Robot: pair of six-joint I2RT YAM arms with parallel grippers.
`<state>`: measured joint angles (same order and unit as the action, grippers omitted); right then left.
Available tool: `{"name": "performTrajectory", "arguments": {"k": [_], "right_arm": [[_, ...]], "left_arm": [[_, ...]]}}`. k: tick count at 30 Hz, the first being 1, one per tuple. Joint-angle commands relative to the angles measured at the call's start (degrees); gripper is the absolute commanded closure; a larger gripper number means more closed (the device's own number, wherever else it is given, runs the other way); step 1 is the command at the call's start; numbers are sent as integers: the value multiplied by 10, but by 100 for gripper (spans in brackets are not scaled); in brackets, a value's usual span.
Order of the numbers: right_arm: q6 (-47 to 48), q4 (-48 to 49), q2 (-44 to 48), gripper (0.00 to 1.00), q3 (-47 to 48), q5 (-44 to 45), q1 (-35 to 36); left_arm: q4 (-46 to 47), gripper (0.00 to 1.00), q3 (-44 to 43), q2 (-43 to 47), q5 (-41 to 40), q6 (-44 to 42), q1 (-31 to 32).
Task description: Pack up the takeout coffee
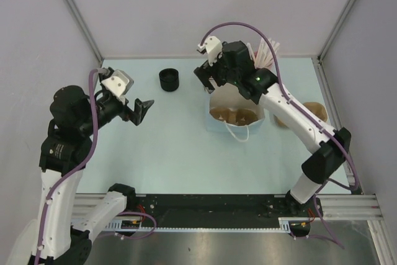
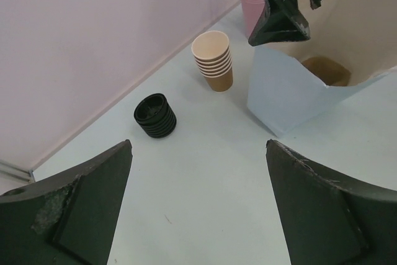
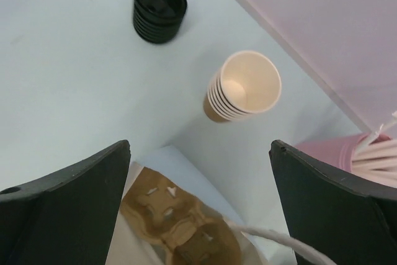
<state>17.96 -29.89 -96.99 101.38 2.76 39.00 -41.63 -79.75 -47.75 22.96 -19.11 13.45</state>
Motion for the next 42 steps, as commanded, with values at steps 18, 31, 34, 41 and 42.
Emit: {"name": "performTrajectory", "arguments": {"k": [18,31,34,41,42], "right_arm": [[-165,26,34,0,34,-309,-81],[-217,31,35,0,29,-394,-96],[-226,41,41,0,20,-395,-95],[-220,41,46,0,13,-380,-96],[-221,42,47,0,12,-379,-98]], "left_arm": [[108,4,22,-35,132,82,-3],[188,2,3,-172,-88,83,138],[186,1,-19,-210,-100,87,168],[190,1,-30,-255,-123,83,221],[191,1,-30,-258,-122,84,225]]}}
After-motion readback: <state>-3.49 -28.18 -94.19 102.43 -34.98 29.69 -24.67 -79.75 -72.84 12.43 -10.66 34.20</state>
